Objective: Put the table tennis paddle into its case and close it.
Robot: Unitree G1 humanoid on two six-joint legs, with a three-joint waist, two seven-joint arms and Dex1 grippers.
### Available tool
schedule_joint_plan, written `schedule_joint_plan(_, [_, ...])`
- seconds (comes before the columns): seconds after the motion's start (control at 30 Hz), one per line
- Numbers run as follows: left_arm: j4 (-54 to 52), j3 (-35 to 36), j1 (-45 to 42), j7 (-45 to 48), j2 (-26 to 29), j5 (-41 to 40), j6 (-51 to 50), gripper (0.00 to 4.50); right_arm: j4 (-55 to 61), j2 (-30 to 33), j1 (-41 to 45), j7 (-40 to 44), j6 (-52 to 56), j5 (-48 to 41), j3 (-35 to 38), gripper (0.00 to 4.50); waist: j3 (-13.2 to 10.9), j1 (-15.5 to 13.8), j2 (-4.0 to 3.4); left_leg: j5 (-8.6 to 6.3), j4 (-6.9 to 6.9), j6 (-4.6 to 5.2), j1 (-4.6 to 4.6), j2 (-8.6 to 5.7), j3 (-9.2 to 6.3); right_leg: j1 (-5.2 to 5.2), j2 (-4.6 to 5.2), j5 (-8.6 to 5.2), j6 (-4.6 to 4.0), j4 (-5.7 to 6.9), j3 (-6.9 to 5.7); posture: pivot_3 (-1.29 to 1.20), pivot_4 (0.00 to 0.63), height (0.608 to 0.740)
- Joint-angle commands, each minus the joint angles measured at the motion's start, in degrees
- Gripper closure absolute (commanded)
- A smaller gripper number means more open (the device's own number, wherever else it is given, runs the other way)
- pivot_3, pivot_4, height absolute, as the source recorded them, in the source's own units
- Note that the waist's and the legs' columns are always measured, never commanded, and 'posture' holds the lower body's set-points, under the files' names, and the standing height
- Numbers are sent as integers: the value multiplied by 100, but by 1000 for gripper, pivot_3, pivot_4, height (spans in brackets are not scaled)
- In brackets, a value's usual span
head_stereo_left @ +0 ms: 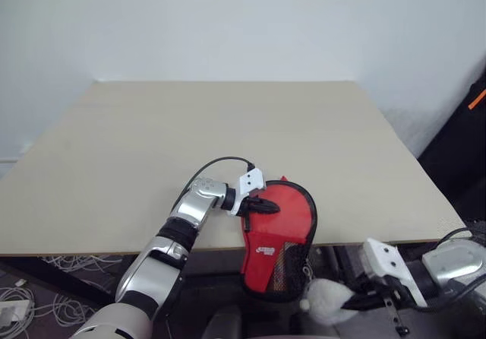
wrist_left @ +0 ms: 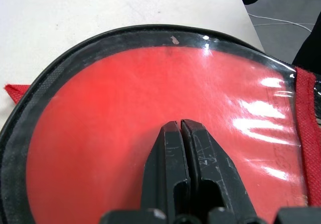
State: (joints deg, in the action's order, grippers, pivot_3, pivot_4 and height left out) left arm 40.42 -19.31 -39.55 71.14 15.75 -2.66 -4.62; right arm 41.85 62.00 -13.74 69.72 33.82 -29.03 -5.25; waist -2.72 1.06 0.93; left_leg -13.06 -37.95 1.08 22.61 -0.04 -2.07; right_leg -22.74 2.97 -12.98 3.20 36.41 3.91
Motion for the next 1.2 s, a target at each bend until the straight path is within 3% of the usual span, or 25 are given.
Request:
schedule_joint_plan(0.03, [219, -170, -42, 74, -13, 235, -132, 4500, 431, 105, -167, 29, -101, -40, -51, 4378, 0, 0, 1, 0, -1, 0, 0, 0, 0, 1, 0, 0, 0, -1, -1, 0, 0, 739])
schedule_joint_plan(0.4, [679, -103, -349, -40, -217, 300, -6, 4500, 1172, 37, -637, -517, -3, 122, -593, 4378, 2, -7, 15, -25, -12, -4, -8, 2, -16, 34, 5, 2, 3, -55, -16, 0, 0, 739])
schedule_joint_plan(0.57, [883, 55, -475, -206, -381, 254, -8, 4500, 1100, 88, -546, -592, 131, -10, -479, 2789, 1, -8, 27, -29, -16, 1, -7, 0, -15, 36, 7, 3, 4, -57, -16, 0, 0, 739])
schedule_joint_plan(0.77, [715, 258, -405, -220, -370, 146, -125, 4500, 921, 398, -252, -178, 161, -489, 230, 666, -2, -5, 32, -29, -17, 1, -7, 1, -15, 36, 7, 3, 5, -57, -17, 0, 0, 739])
schedule_joint_plan(0.83, [444, 374, -314, -236, -277, 63, -222, 4136, 683, 372, 97, -153, 237, -684, 420, 1, -3, 2, 34, -29, -16, 0, -7, 2, -14, 37, 7, 3, 4, -57, -18, 0, 0, 739])
schedule_joint_plan(1.0, [-1434, 798, 272, -230, 302, -431, -1035, 2600, -177, -6, 1353, -511, 623, -978, 583, 0, -14, 41, 42, -30, -11, -1, -4, 20, 0, 28, 4, 12, -5, -54, -17, 0, 0, 739])
schedule_joint_plan(1.2, [-3439, 1868, 1219, -701, 1346, -1111, -2300, 656, -1189, -926, 2819, -1377, 1007, -656, 202, 0, -18, 34, 35, -22, -2, 11, 1, 29, 1, 20, -1, 14, -10, -58, -18, 0, 0, 739])
